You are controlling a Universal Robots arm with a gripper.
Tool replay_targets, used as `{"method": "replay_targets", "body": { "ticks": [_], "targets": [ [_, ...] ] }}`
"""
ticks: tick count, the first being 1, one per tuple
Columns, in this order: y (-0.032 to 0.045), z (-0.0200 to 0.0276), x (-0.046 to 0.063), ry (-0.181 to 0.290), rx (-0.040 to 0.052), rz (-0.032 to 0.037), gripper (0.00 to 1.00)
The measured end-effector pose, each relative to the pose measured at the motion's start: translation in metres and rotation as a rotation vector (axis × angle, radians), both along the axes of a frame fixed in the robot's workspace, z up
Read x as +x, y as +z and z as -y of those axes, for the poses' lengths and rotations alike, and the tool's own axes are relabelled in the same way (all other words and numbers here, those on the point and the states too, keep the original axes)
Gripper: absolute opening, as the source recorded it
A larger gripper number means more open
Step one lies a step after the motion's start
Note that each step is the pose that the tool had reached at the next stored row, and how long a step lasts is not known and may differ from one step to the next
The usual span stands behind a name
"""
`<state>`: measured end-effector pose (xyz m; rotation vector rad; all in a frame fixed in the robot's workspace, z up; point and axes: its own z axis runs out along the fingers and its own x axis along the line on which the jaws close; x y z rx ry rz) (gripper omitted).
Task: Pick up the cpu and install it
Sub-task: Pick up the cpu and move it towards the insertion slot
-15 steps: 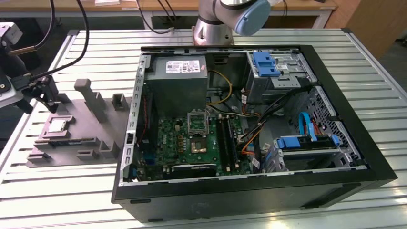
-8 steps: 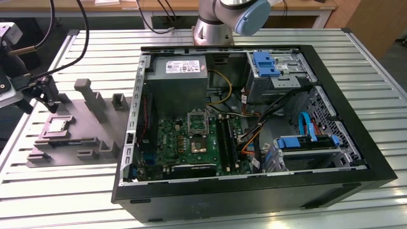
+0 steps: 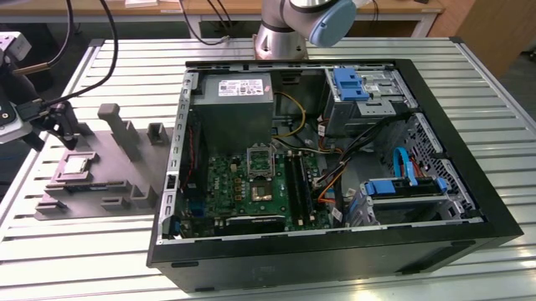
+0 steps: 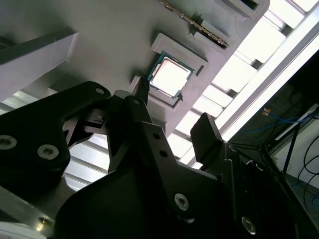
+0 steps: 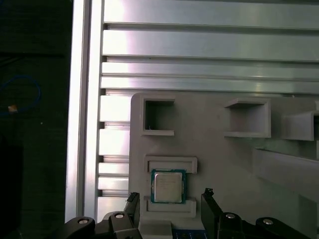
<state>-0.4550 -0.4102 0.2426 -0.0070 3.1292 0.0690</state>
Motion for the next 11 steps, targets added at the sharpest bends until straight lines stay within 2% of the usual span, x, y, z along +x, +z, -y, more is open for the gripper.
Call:
{"method": "replay_targets", "body": {
  "ticks": [11],
  "targets": [
    [-0.0067, 0.0002, 0.0000, 0.000, 0.0000, -0.0001, 0.60]
  ]
}}
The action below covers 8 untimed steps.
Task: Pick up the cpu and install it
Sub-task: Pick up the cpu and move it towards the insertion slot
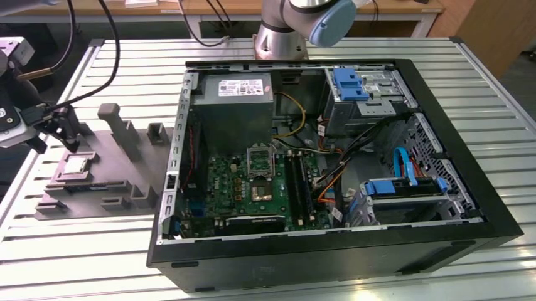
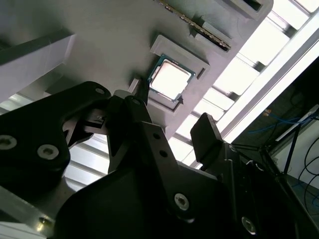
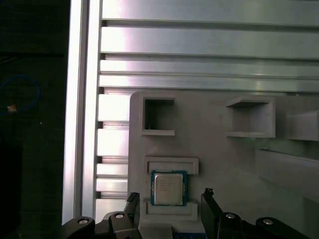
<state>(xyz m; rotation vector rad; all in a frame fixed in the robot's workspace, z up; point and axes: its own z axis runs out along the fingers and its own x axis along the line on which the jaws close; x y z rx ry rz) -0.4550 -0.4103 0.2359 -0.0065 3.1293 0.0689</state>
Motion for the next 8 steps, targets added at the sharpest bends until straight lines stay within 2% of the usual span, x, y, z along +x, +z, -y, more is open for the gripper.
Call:
{"method": "replay_targets", "body": {
  "ticks": [8],
  "targets": [
    [-0.0075, 0.0005, 0.0000, -0.005, 0.0001, 0.0000, 0.60]
  ]
}}
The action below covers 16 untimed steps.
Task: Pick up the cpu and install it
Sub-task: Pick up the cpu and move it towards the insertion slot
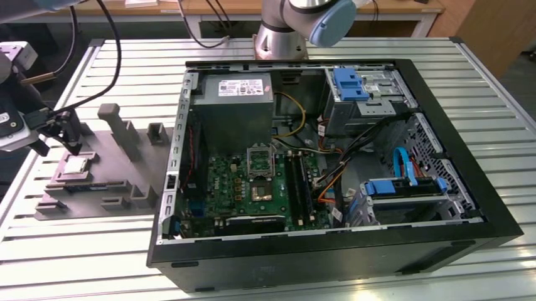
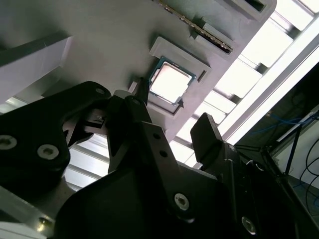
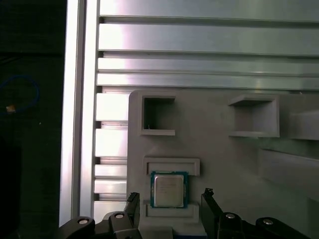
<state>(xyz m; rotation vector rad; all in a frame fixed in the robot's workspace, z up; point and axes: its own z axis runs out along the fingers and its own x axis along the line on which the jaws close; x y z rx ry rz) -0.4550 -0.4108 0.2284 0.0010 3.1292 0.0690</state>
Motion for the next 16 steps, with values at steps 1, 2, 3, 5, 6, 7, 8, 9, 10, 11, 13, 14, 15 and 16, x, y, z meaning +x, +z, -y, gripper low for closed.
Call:
{"method": "replay_targets", "body": {
  "ticks": [1, 2, 3, 5, 6, 7, 8, 9, 10, 11, 13, 14, 15, 16],
  "targets": [
    [-0.0017, 0.0001, 0.000, 0.000, 0.0001, 0.0001, 0.60],
    [-0.0035, 0.0001, 0.000, -0.001, 0.0003, 0.0000, 0.60],
    [-0.0055, 0.0000, 0.000, -0.001, 0.0006, 0.0001, 0.60],
    [-0.0090, 0.0001, 0.000, -0.002, 0.0012, 0.0000, 0.60],
    [-0.0109, 0.0000, 0.000, -0.002, 0.0017, 0.0000, 0.60],
    [-0.0127, 0.0000, 0.000, -0.002, 0.0021, 0.0000, 0.60],
    [-0.0145, 0.0001, 0.000, -0.002, 0.0026, 0.0001, 0.60],
    [-0.0163, 0.0001, 0.000, -0.002, 0.0029, -0.0001, 0.60],
    [-0.0179, 0.0001, 0.000, -0.002, 0.0032, -0.0001, 0.60],
    [-0.0196, 0.0000, 0.000, -0.002, 0.0036, 0.0000, 0.60],
    [-0.0225, 0.0000, 0.000, -0.003, 0.0038, 0.0000, 0.60],
    [-0.0238, 0.0001, 0.000, -0.003, 0.0039, 0.0000, 0.60],
    [-0.0252, 0.0001, 0.000, -0.003, 0.0040, 0.0000, 0.60],
    [-0.0263, 0.0001, 0.000, -0.003, 0.0041, 0.0000, 0.60]
  ]
}}
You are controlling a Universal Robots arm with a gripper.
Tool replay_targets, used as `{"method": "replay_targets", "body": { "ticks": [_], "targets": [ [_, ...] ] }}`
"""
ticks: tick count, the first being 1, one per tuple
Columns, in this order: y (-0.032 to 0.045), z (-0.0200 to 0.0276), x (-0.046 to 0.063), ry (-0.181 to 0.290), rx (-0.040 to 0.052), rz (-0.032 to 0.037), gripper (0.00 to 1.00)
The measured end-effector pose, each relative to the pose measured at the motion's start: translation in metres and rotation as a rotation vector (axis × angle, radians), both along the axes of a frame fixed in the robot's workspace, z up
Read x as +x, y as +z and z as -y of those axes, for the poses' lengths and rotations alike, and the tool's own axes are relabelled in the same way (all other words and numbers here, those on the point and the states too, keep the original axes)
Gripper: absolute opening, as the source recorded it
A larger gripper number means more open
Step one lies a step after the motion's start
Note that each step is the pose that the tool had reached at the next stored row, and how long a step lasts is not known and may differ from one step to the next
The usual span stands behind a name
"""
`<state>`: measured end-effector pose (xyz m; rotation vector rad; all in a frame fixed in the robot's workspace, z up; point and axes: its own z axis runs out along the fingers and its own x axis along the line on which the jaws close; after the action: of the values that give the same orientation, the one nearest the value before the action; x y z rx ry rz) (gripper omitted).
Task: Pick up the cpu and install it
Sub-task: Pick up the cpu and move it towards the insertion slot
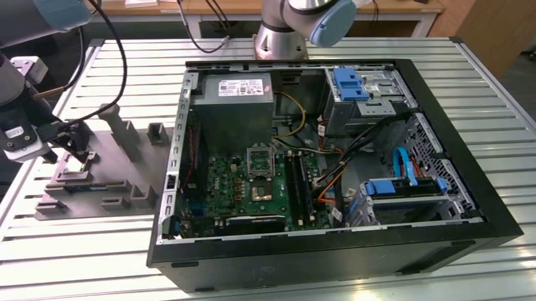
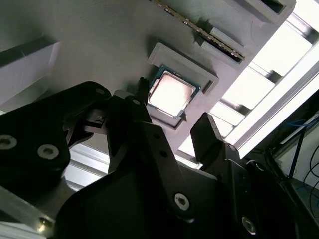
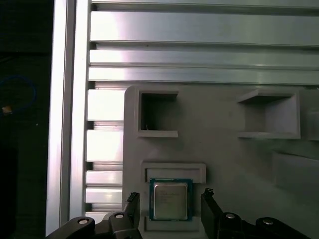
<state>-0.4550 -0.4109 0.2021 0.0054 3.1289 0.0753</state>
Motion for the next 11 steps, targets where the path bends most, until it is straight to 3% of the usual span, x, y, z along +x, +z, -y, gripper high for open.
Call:
{"method": "replay_targets", "body": {
  "ticks": [11],
  "targets": [
    [-0.0094, 0.0000, 0.0000, -0.002, 0.0001, 0.0000, 0.60]
  ]
}}
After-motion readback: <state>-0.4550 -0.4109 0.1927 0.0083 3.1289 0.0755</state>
